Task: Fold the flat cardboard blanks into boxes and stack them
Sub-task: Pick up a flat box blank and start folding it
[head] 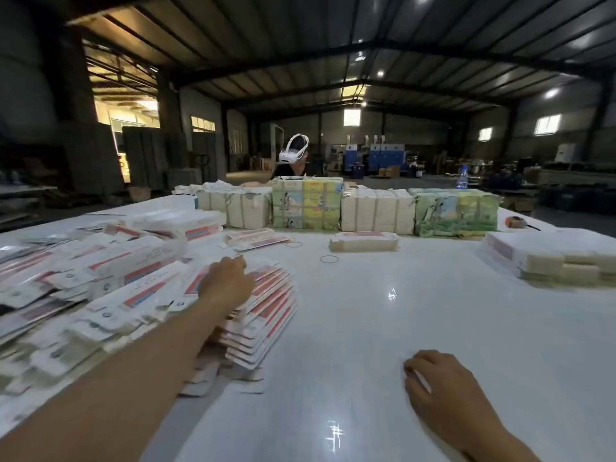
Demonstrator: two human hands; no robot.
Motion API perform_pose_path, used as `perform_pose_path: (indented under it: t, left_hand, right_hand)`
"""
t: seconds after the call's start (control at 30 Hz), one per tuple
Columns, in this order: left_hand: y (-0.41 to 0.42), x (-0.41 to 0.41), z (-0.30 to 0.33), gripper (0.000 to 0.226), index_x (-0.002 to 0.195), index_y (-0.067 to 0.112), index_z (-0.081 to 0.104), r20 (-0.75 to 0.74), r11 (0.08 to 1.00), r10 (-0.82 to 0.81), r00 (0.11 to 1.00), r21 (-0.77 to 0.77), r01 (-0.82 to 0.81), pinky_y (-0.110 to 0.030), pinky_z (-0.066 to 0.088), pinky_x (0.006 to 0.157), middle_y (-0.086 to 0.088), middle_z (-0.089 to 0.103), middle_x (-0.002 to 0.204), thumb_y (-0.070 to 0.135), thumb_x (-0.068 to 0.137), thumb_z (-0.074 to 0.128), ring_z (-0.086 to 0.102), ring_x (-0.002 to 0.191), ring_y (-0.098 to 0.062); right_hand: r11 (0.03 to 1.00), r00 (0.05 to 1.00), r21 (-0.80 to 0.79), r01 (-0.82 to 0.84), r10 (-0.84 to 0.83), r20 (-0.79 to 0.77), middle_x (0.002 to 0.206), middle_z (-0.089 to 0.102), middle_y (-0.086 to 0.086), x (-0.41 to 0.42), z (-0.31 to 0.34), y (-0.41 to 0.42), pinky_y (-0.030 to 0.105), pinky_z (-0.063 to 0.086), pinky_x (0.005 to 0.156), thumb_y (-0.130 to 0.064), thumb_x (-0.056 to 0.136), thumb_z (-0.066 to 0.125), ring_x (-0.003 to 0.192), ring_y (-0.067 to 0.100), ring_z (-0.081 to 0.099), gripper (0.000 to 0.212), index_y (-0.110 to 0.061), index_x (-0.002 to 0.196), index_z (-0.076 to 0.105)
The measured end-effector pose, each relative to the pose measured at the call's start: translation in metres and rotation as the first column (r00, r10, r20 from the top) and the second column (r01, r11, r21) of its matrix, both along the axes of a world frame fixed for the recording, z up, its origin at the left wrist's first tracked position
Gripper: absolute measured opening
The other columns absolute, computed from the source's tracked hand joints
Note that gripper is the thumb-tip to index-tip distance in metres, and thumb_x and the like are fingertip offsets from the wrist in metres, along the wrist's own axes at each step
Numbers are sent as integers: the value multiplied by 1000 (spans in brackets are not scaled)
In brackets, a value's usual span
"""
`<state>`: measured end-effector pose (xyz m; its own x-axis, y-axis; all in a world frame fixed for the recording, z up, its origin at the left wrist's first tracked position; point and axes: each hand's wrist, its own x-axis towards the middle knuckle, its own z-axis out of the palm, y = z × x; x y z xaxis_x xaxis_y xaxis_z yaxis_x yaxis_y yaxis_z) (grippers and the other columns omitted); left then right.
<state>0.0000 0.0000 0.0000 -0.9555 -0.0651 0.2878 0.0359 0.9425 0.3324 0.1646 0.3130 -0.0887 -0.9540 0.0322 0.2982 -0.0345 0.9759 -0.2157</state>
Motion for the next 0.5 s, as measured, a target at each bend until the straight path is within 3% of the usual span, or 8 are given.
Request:
perform_pose_path:
  t: [0.1,0.17,0.2,0.33,0.4,0.5]
  left_hand:
    - [-36,-17,-2,69,140,10,32,156,973,209,965,-127,-190,-47,27,109,-16,28,148,61,93,29,24,135,-35]
    - [-54,-22,-11,92,148,10,14,261,962,267,928,-130,-240,-48,11,114,-17,8,156,77,85,19,7,142,-37]
    - [-57,-23,-19,96,149,11,11,289,957,277,916,-172,-235,-48,10,114,-18,7,156,80,82,19,7,142,-38]
    - [-58,-28,-32,79,145,13,31,278,956,263,924,-208,-209,-44,27,108,-18,31,149,69,90,24,33,133,-36]
    - [-47,-23,-31,56,132,11,49,214,958,221,952,-231,-171,-40,41,92,-17,50,132,50,97,27,50,115,-33]
    - [-37,-18,-29,30,115,9,59,109,897,163,980,-430,-101,-36,47,75,-12,60,111,18,97,36,57,96,-28]
  right_hand:
    - [1000,1000,-12,1,-2,-8,124,51,-17,-4,-2,3,22,36,92,-37,95,43,116,9,45,28,-32,117,59]
    - [999,1000,-32,5,-5,-21,122,53,-16,-5,-2,2,24,36,92,-35,94,45,114,10,46,26,-30,114,61]
    - [999,1000,-44,8,-10,-29,120,54,-16,-5,-4,2,24,36,92,-34,94,46,113,10,47,25,-29,112,62]
    - [998,999,-62,21,-24,-46,118,56,-10,-4,-2,3,29,37,91,-29,93,48,109,15,48,23,-24,108,64]
    - [998,999,-60,27,-29,-33,120,57,-7,-4,-2,2,31,38,91,-28,93,48,109,17,48,24,-22,109,65]
    - [996,999,-87,26,-28,-27,121,57,-5,-2,-2,0,32,38,91,-27,93,48,110,20,48,24,-21,109,65]
